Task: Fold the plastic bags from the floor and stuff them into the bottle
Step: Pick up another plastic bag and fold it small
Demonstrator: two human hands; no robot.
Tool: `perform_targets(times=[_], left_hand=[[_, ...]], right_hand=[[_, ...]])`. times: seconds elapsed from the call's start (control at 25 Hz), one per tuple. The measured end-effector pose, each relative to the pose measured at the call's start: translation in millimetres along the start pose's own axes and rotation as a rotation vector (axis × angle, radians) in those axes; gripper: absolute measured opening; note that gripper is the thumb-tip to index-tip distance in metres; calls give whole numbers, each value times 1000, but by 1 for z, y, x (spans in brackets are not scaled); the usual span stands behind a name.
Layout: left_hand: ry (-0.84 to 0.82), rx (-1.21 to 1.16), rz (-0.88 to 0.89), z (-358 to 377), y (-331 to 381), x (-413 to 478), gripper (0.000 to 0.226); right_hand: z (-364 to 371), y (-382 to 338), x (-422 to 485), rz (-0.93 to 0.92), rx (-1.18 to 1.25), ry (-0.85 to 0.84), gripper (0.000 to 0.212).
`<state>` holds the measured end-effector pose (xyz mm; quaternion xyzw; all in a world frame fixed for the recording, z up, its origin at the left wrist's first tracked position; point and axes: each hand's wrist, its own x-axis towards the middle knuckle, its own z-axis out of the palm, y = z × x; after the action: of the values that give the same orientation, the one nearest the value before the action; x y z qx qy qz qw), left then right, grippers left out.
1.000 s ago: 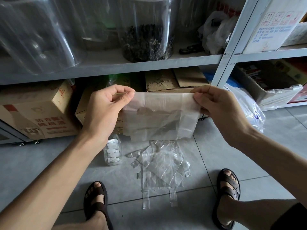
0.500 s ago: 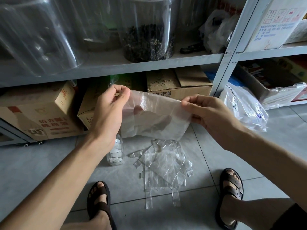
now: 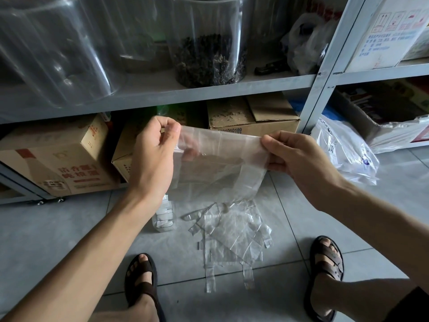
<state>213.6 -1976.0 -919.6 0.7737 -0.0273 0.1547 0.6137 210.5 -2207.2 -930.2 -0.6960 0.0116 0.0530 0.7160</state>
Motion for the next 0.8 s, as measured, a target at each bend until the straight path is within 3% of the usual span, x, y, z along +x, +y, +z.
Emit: perform_targets(times=[0.16, 0.48, 0.64, 0.8], left_hand=[[45, 8, -12, 2, 2, -1, 20], [80, 54, -48, 0, -2, 2, 21], [-122, -12, -138, -18, 2, 6, 15], [-351, 159, -130, -29, 14, 7, 25]], right_hand=[[5, 3, -2, -1, 8, -82, 25], [8, 1, -1, -10, 46, -20, 21], [3, 1, 2, -49, -1, -10, 25], [1, 0, 0, -120, -131, -31, 22]])
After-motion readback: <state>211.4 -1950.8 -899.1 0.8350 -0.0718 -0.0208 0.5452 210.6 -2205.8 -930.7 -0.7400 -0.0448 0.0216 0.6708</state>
